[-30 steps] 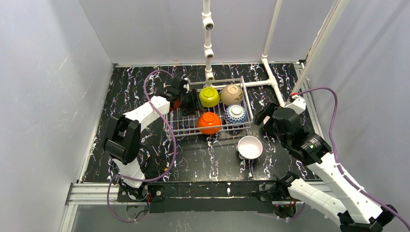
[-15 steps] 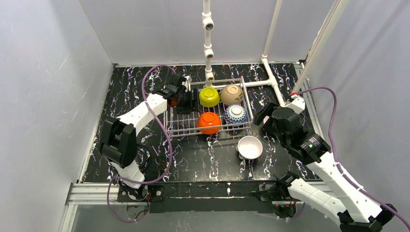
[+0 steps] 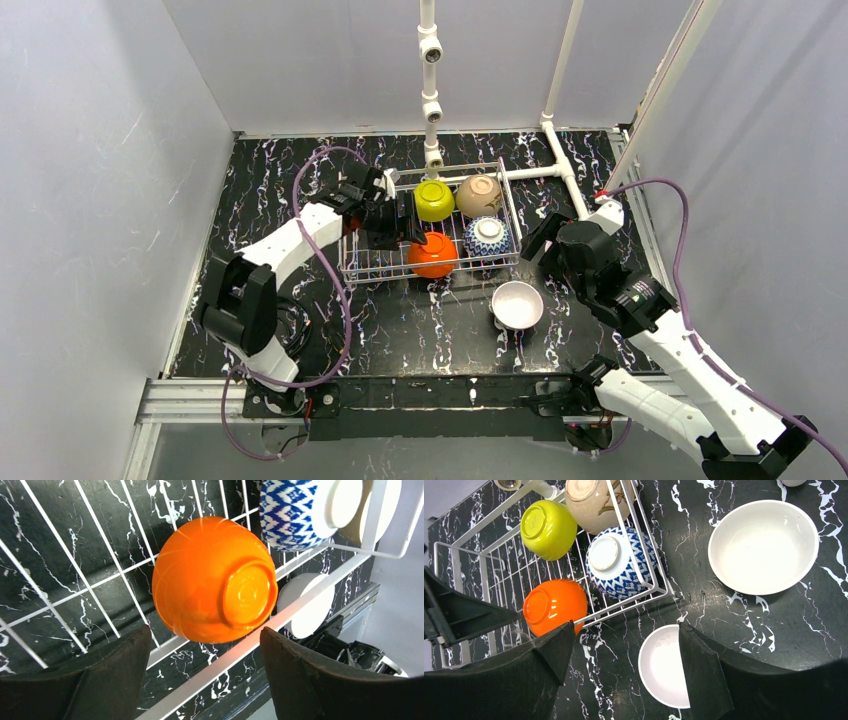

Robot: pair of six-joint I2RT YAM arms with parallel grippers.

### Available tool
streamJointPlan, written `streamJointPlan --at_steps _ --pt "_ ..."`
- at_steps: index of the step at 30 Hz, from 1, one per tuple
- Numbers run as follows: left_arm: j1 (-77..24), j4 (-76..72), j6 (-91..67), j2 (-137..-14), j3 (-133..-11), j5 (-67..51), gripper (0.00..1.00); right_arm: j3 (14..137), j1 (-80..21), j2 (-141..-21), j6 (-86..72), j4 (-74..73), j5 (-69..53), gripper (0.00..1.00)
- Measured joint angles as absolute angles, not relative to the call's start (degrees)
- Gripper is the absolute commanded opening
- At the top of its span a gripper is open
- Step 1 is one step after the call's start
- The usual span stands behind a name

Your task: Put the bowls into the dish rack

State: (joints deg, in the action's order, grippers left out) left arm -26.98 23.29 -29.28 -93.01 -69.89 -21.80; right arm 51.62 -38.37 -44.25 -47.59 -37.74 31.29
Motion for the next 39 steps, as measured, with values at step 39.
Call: streamJointPlan --at_steps 39 --pt "-27.49 3.73 -44.05 -101.65 -67.66 -22.09 0.66 51.11 -38.33 -42.85 -44.95 -37.17 28.67 0.63"
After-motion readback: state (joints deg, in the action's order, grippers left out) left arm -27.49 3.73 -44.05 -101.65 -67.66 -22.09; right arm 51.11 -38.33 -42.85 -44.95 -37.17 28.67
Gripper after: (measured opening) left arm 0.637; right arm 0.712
